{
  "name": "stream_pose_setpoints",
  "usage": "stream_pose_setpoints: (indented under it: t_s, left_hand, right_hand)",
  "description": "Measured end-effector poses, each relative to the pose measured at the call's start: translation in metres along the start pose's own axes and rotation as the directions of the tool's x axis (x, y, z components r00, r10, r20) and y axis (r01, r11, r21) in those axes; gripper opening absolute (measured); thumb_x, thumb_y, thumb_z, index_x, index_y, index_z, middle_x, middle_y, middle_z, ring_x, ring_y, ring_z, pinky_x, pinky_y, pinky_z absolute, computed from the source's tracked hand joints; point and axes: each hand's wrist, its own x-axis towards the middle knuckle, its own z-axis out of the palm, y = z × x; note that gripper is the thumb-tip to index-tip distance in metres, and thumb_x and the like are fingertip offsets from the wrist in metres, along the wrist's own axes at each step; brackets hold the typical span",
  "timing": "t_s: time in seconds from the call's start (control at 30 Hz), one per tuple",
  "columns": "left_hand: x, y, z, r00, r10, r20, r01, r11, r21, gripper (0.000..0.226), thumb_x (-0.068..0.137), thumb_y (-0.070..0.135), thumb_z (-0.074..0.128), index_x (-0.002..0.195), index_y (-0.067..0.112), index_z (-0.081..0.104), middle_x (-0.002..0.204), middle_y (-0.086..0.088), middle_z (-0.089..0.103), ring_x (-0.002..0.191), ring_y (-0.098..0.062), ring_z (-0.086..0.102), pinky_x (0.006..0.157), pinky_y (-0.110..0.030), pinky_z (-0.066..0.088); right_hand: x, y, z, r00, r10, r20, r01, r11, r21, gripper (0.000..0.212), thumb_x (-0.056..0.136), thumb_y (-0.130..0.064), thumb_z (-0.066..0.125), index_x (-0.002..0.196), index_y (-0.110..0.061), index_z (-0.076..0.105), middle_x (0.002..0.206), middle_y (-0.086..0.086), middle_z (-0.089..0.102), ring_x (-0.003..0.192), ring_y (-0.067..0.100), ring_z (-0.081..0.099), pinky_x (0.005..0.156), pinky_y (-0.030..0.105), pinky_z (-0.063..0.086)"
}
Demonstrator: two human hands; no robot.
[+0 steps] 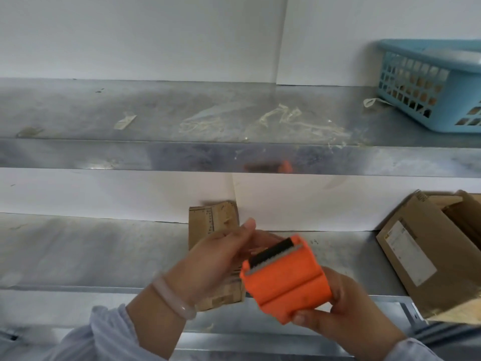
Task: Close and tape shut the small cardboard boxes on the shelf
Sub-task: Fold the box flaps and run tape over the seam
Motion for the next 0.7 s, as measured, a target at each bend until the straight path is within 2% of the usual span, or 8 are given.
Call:
stream_pose_setpoints:
  t_s: [0.07, 0.13, 0.2, 0.27, 0.37, 0.47, 0.6, 0.7]
  left_hand:
    - [0.000, 0.007, -0.009, 0.998, 0.047, 0.036, -0.049, 0.998, 0.042, 0.043, 0.094, 0.052, 0.050, 0.096, 0.022, 0.080, 0.119, -0.001, 0.070, 0.117, -0.019, 0.063, 0.104, -0.037, 0.044]
    - [-0.001, 0.010, -0.016, 0.993, 0.096, 0.070, -0.107, 0.979, 0.173, 0.031, 0.089, 0.048, 0.059, 0.101, 0.027, 0.078, 0.123, 0.004, 0.068, 0.121, -0.016, 0.060, 0.108, -0.041, 0.041]
    - [-0.003, 0.013, -0.019, 0.991, 0.119, 0.066, -0.131, 0.960, 0.248, 0.019, 0.089, 0.035, 0.068, 0.106, 0.031, 0.076, 0.122, 0.010, 0.068, 0.119, -0.009, 0.060, 0.104, -0.032, 0.045]
    - [-0.004, 0.015, -0.019, 0.992, 0.119, 0.035, -0.124, 0.951, 0.283, 0.029, 0.085, 0.028, 0.065, 0.113, 0.032, 0.073, 0.119, 0.013, 0.069, 0.114, -0.004, 0.062, 0.098, -0.023, 0.048]
    - [0.000, 0.017, -0.015, 0.993, 0.114, -0.002, -0.104, 0.907, 0.408, 0.027, 0.089, 0.025, 0.065, 0.114, 0.036, 0.068, 0.110, 0.020, 0.070, 0.106, 0.005, 0.062, 0.088, -0.010, 0.047]
    - [0.006, 0.017, -0.017, 0.990, 0.131, -0.056, -0.078, 0.827, 0.557, 0.019, 0.086, 0.028, 0.071, 0.099, 0.042, 0.070, 0.095, 0.029, 0.070, 0.094, 0.013, 0.061, 0.078, -0.002, 0.042]
    - [0.009, 0.016, -0.020, 0.987, 0.135, -0.085, -0.053, 0.780, 0.624, 0.012, 0.083, 0.031, 0.075, 0.088, 0.041, 0.074, 0.085, 0.028, 0.069, 0.083, 0.010, 0.062, 0.070, -0.003, 0.042]
    - [0.012, 0.014, -0.021, 0.993, 0.098, -0.066, -0.039, 0.798, 0.601, 0.010, 0.085, 0.028, 0.074, 0.088, 0.037, 0.073, 0.086, 0.022, 0.071, 0.082, 0.005, 0.065, 0.071, -0.008, 0.048]
  right_hand:
    - [-0.001, 0.000, 0.000, 0.997, -0.076, -0.012, 0.073, 0.988, -0.135, 0.044, 0.067, -0.059, 0.079, 0.107, -0.042, 0.067, 0.099, -0.017, 0.073, 0.093, 0.000, 0.069, 0.081, 0.022, 0.054]
    - [0.001, 0.005, 0.000, 0.965, -0.256, -0.063, 0.217, 0.908, -0.358, 0.043, 0.073, -0.067, 0.069, 0.105, -0.039, 0.065, 0.098, -0.023, 0.069, 0.090, -0.006, 0.065, 0.075, 0.013, 0.050]
    - [0.003, 0.009, 0.001, 0.901, -0.430, -0.049, 0.344, 0.780, -0.523, 0.037, 0.081, -0.066, 0.064, 0.090, -0.030, 0.065, 0.091, -0.020, 0.067, 0.085, -0.004, 0.063, 0.072, 0.013, 0.049]
    - [0.006, 0.011, 0.001, 0.847, -0.532, -0.016, 0.421, 0.688, -0.591, 0.037, 0.088, -0.058, 0.061, 0.080, -0.022, 0.065, 0.086, -0.015, 0.068, 0.081, 0.003, 0.064, 0.077, 0.015, 0.049]
    - [0.009, 0.015, 0.001, 0.813, -0.581, 0.024, 0.454, 0.609, -0.650, 0.030, 0.087, -0.045, 0.064, 0.076, -0.016, 0.066, 0.086, -0.009, 0.070, 0.083, 0.008, 0.066, 0.088, 0.020, 0.048]
    - [0.010, 0.020, 0.002, 0.811, -0.585, 0.012, 0.445, 0.602, -0.663, 0.032, 0.087, -0.045, 0.063, 0.078, -0.014, 0.068, 0.089, -0.006, 0.071, 0.087, 0.010, 0.067, 0.092, 0.019, 0.048]
    - [0.011, 0.020, 0.005, 0.812, -0.583, -0.015, 0.447, 0.639, -0.626, 0.040, 0.091, -0.055, 0.058, 0.083, -0.017, 0.067, 0.090, -0.008, 0.071, 0.086, 0.008, 0.068, 0.086, 0.024, 0.051]
    - [0.012, 0.019, 0.007, 0.806, -0.592, -0.020, 0.453, 0.639, -0.622, 0.041, 0.092, -0.056, 0.056, 0.083, -0.017, 0.067, 0.090, -0.008, 0.071, 0.086, 0.006, 0.066, 0.087, 0.018, 0.050]
